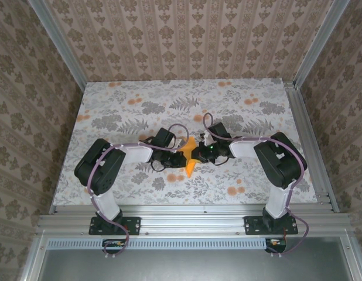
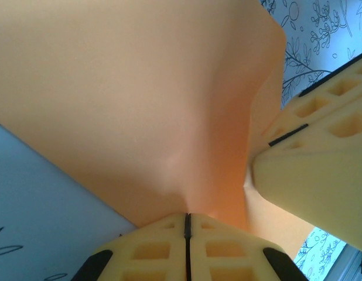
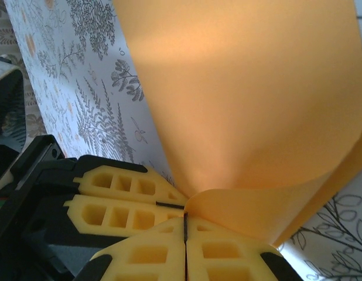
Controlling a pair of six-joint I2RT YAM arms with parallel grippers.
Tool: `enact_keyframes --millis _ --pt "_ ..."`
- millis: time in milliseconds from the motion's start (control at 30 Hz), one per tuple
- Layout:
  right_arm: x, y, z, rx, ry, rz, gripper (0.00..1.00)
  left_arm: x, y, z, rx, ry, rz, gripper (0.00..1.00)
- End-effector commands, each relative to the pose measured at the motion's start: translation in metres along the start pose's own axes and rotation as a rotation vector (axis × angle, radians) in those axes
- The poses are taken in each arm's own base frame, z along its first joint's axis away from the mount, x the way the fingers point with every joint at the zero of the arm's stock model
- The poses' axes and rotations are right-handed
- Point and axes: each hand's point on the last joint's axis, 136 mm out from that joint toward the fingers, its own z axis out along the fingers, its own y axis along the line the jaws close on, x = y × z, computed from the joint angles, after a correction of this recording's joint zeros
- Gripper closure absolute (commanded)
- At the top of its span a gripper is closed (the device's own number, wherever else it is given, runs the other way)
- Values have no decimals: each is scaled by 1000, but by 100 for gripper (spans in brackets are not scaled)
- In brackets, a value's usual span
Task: Fold a paper plane with a square sheet of paper (pick it up from the middle)
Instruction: Third fold the triangle at the center of the table.
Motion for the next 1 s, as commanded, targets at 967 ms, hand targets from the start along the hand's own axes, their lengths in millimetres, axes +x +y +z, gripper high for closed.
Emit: enact_keyframes --millis 967 --pt "-5 -18 10 123 3 2 89 -45 5 -14 14 -40 -13 82"
